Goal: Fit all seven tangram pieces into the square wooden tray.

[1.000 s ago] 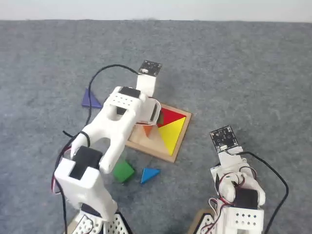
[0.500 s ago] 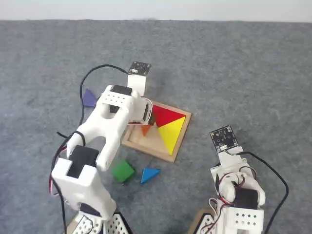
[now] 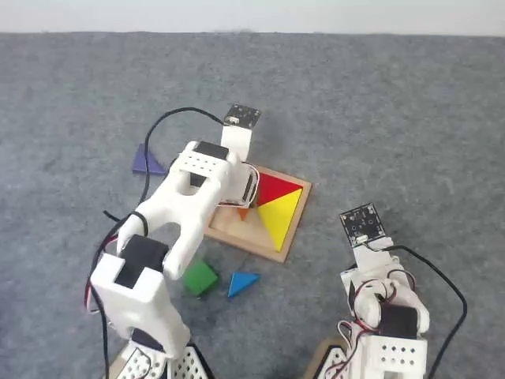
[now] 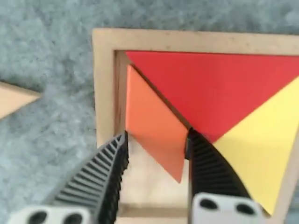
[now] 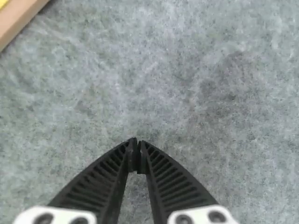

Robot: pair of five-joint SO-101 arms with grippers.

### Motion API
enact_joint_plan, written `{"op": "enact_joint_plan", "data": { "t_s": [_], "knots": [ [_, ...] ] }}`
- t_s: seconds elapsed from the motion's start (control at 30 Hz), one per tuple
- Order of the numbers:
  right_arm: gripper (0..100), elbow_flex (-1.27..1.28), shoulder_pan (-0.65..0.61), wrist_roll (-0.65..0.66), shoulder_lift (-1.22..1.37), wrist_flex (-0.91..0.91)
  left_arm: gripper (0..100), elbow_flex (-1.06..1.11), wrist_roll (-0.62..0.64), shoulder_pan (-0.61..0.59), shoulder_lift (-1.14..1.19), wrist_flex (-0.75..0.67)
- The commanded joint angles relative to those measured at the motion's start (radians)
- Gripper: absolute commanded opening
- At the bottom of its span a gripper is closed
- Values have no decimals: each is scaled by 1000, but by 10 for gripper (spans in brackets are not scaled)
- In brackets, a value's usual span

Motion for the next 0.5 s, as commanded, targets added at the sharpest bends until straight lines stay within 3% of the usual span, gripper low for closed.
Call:
{"op": "enact_joint_plan", "data": {
  "t_s": [0.0, 0.47],
  "knots": [
    [8, 17, -4, 8, -16, 2, 192, -1, 3, 11, -2, 35],
    [8, 17, -4, 8, -16, 2, 196, -25, 97, -29, 0, -52]
  ]
}}
